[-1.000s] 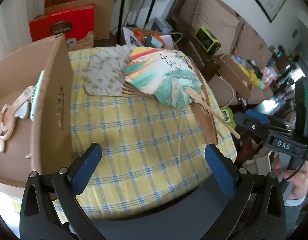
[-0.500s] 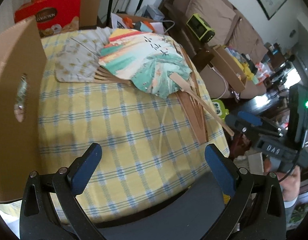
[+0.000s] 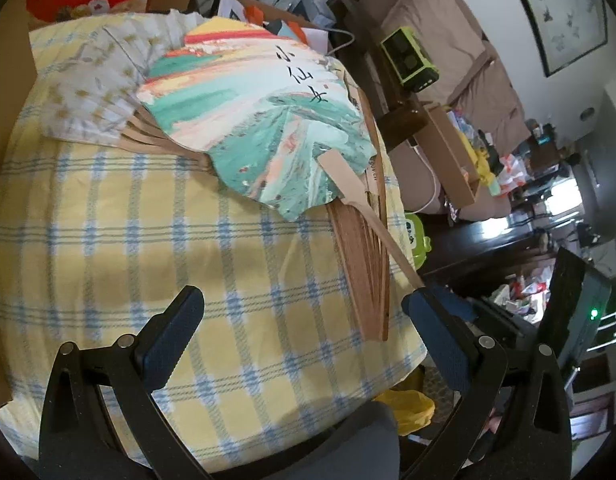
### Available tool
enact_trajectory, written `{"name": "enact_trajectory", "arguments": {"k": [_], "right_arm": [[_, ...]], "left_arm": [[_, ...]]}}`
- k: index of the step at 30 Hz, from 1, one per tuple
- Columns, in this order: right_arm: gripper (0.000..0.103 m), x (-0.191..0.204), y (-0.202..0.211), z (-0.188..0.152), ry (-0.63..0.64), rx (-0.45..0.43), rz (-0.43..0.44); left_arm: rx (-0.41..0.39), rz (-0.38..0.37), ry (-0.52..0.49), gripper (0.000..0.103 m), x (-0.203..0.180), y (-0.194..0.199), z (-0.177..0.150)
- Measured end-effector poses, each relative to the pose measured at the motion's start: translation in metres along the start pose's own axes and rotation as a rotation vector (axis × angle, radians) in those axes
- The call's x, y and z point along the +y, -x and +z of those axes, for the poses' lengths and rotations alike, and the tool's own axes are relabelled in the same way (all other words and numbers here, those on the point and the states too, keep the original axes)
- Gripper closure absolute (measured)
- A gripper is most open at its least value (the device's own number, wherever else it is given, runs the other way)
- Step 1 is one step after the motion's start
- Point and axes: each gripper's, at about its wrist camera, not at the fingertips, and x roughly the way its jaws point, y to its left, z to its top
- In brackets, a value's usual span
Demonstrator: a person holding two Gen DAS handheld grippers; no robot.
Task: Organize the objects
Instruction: 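Grasp the green-painted round paper fan by its wooden handle with the right tool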
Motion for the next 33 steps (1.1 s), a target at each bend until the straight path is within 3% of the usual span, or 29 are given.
{"name": "enact_trajectory", "arguments": {"k": [2, 4, 11, 16, 19, 25, 31, 33], "right_arm": [[0.073, -0.002, -0.001, 0.000, 0.000, 0.001, 0.022], [0.086, -0.003, -0.001, -0.001, -0.003, -0.005, 0.037], [0.090, 0.007, 0.007, -0.004, 0.033, -0.025, 0.070], [0.093, 0.022, 0.021, -0.007, 0.058, -0.045, 0.108], [0.094, 0.031, 0.030, -0.010, 0.066, -0.060, 0.143], [0.094, 0.044, 0.031, -0.018, 0.076, -0.050, 0.190], [0.089, 0.030, 0.026, -0.021, 0.017, -0.060, 0.143], [0.083, 0.023, 0.025, -0.021, -0.001, -0.064, 0.121]], "left_arm": [[0.007, -0.009, 0.006, 0.000, -0.001, -0.005, 0.000], [0.014, -0.015, 0.008, 0.000, -0.003, -0.009, 0.000], [-0.009, -0.133, 0.061, 0.000, -0.009, -0.012, -0.002], [-0.020, -0.144, 0.041, 0.002, -0.020, -0.014, -0.001], [-0.006, -0.156, 0.043, 0.005, -0.023, -0.018, -0.001], [0.051, -0.184, 0.066, 0.028, -0.020, -0.034, -0.006], [0.055, -0.170, 0.087, 0.030, -0.016, -0.039, -0.008], [0.050, -0.169, 0.091, 0.030, -0.015, -0.038, -0.006]]}}
